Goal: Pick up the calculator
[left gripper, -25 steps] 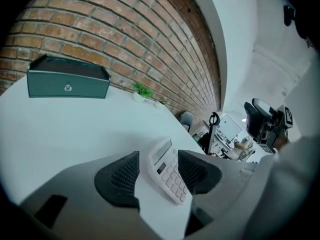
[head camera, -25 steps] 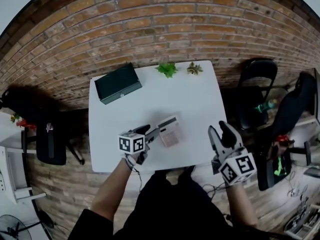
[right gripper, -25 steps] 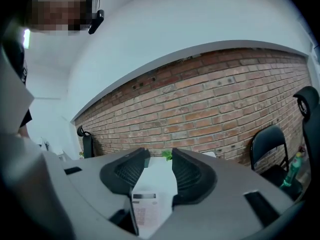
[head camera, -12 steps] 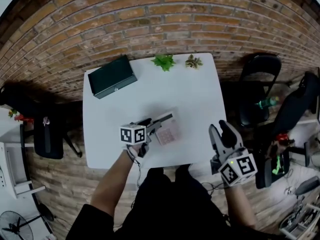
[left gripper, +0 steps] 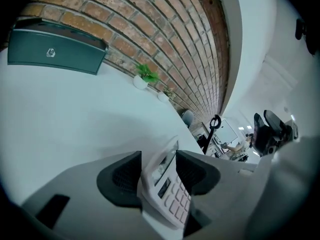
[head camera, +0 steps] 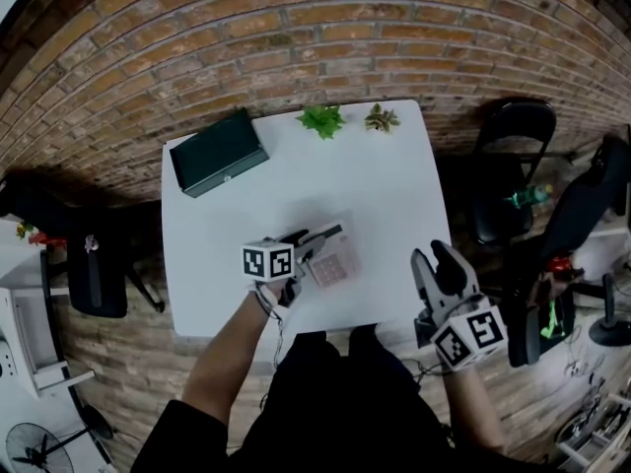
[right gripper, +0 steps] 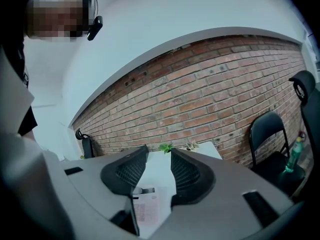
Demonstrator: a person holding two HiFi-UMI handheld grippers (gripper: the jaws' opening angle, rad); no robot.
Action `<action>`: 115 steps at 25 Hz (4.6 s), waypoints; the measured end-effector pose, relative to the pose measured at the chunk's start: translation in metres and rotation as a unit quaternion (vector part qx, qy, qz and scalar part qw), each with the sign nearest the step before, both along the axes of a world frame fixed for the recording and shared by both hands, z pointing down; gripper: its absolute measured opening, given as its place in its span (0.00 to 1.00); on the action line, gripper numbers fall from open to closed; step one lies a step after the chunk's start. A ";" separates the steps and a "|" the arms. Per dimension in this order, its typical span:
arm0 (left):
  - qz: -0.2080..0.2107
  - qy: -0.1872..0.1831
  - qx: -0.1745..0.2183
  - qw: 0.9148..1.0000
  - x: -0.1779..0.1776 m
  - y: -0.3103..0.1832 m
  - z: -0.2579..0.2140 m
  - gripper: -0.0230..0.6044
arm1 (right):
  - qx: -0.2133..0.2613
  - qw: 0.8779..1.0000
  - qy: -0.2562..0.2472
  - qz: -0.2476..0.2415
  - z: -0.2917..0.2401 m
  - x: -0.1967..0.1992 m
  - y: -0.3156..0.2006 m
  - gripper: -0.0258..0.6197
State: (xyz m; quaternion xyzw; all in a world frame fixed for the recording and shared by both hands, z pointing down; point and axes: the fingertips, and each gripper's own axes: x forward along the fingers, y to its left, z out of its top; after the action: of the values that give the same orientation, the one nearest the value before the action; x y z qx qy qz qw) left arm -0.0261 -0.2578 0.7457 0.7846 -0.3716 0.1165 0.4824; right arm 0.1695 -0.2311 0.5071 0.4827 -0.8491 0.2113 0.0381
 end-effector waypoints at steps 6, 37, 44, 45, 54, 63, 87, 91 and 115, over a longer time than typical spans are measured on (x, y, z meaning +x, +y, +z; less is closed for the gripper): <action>0.011 0.000 0.004 1.000 0.001 0.000 0.001 0.27 | -0.002 1.000 -0.005 0.006 0.002 -0.001 0.004 0.28; -0.052 0.102 0.088 0.990 0.001 0.003 -0.122 0.11 | 0.037 0.999 -0.009 0.002 -0.038 0.000 0.015 0.20; -0.091 0.139 0.115 0.979 -0.009 -0.004 -0.180 0.11 | 0.053 0.998 -0.019 0.003 -0.055 0.004 0.012 0.20; -0.091 0.150 0.121 0.977 -0.006 -0.005 -0.192 0.11 | 0.056 0.998 -0.017 0.003 -0.057 0.006 0.011 0.20; -0.080 0.205 0.166 0.961 0.007 -0.007 -0.274 0.11 | 0.081 0.997 -0.013 0.001 -0.087 0.009 0.003 0.19; -0.075 0.240 0.189 0.949 0.010 -0.011 -0.319 0.11 | 0.101 0.995 -0.001 0.013 -0.109 0.026 -0.004 0.14; -0.070 0.298 0.201 0.931 0.022 0.002 -0.362 0.11 | 0.105 0.994 -0.014 0.016 -0.107 0.047 -0.022 0.13; -0.074 0.294 0.197 0.932 0.020 0.004 -0.358 0.11 | 0.102 0.995 -0.015 0.011 -0.105 0.045 -0.022 0.13; -0.100 0.297 0.181 0.932 0.010 0.015 -0.337 0.11 | 0.109 0.994 -0.004 -0.004 -0.107 0.038 -0.013 0.12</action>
State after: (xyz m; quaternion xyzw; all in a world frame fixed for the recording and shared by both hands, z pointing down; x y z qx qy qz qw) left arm -0.0158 -0.2429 0.4088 0.8163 -0.3025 -0.2400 0.4297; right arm 0.2071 -0.2444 0.4003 0.4797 -0.8692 0.1189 -0.0170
